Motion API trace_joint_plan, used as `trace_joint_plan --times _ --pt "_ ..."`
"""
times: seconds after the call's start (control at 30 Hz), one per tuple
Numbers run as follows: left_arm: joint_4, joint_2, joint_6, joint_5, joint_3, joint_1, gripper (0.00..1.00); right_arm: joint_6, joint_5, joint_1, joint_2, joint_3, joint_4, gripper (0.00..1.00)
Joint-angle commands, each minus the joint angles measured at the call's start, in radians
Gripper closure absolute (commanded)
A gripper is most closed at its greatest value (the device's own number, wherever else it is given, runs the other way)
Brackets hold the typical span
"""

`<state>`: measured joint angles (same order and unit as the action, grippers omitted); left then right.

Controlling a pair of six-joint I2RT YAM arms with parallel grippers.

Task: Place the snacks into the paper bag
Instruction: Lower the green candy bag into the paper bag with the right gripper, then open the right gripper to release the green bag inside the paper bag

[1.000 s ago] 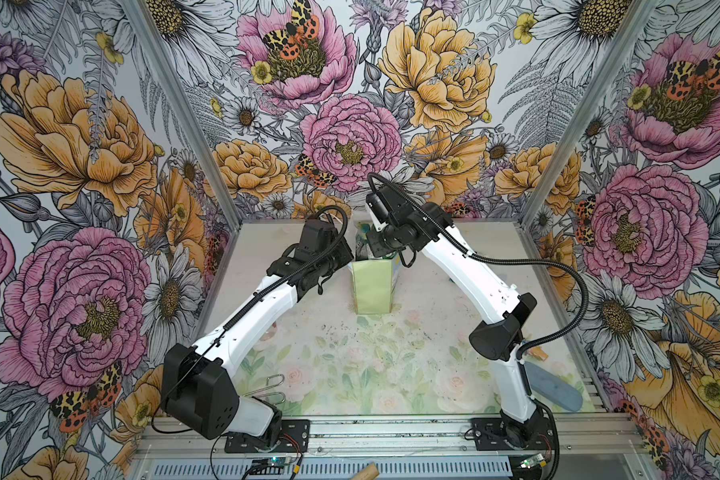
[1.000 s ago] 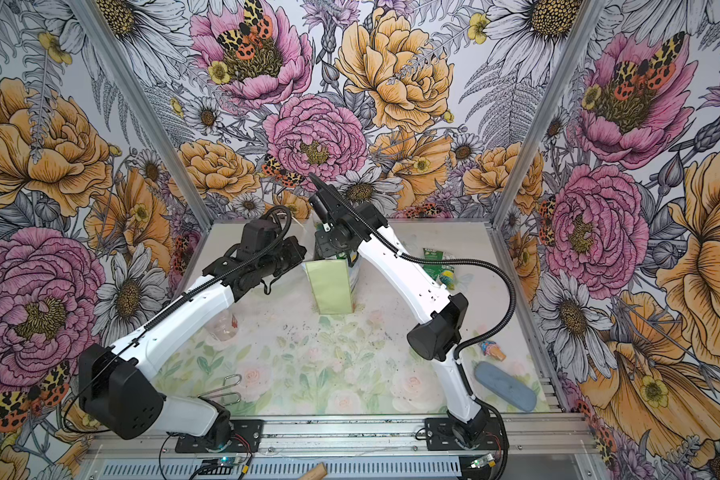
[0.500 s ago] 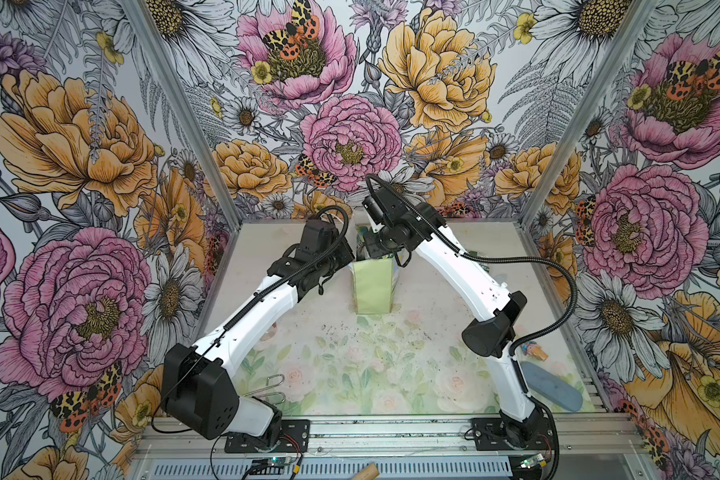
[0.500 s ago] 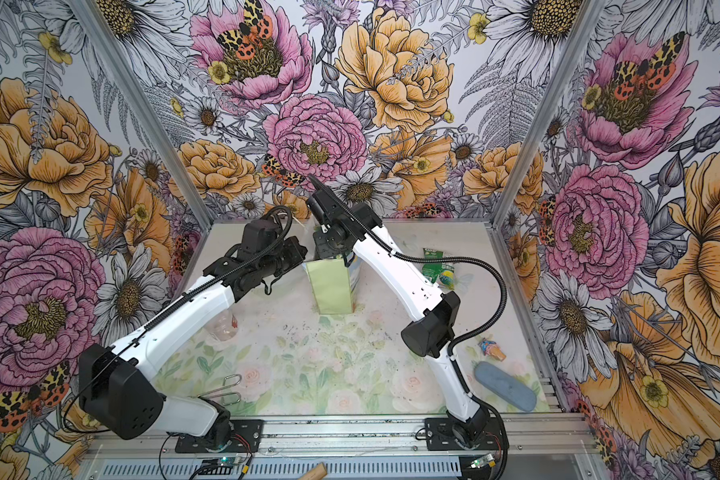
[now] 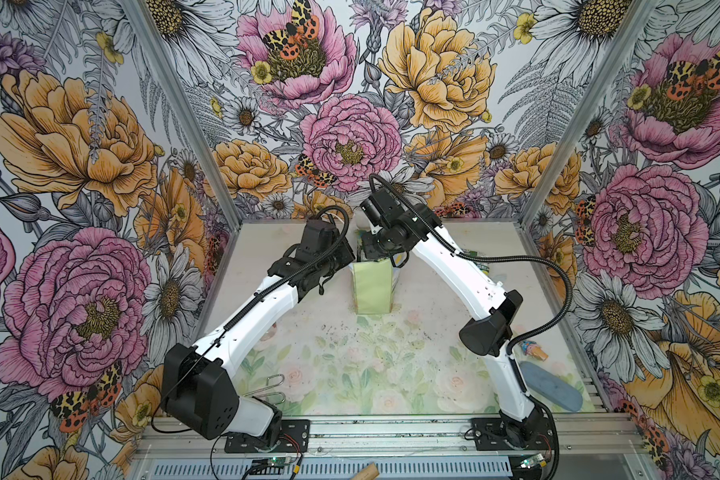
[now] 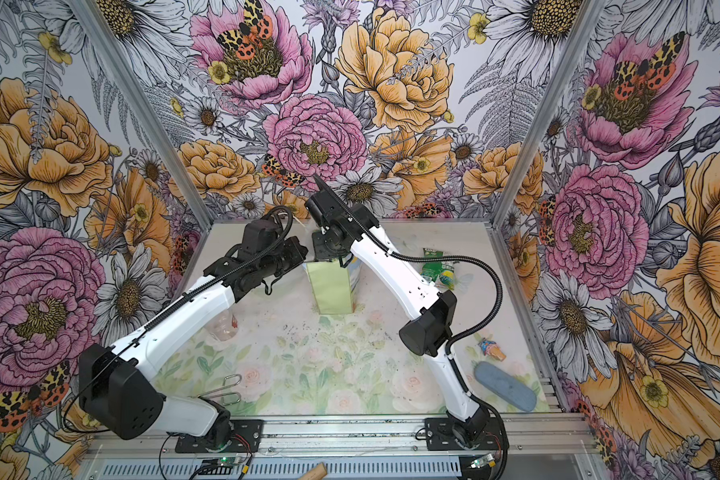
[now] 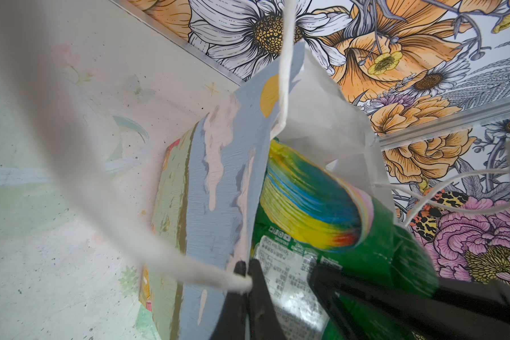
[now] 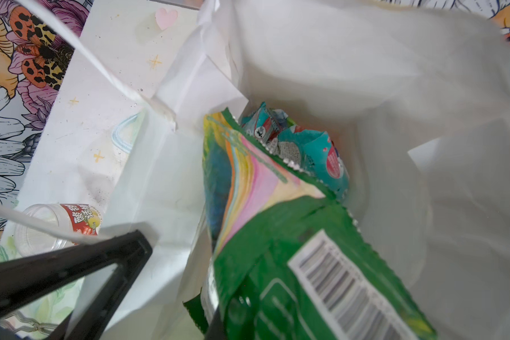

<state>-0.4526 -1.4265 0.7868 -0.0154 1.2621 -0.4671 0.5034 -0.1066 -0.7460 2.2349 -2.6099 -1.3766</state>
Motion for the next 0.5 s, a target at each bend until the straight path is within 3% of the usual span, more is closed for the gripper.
trace_joint_plan --times 0.0,0.4,0.47 --pt "-0.005 0.028 0.006 0.010 -0.005 -0.010 1.00 0.060 0.025 -0.006 -0.001 -0.036 -0.002 1.00" --pt "-0.001 0.024 0.008 0.012 -0.007 -0.010 1.00 0.083 0.023 -0.011 -0.024 -0.035 -0.021 1.00" --pt "-0.001 0.023 0.008 0.011 -0.005 -0.010 1.00 0.084 0.021 -0.012 -0.026 -0.035 -0.018 0.94"
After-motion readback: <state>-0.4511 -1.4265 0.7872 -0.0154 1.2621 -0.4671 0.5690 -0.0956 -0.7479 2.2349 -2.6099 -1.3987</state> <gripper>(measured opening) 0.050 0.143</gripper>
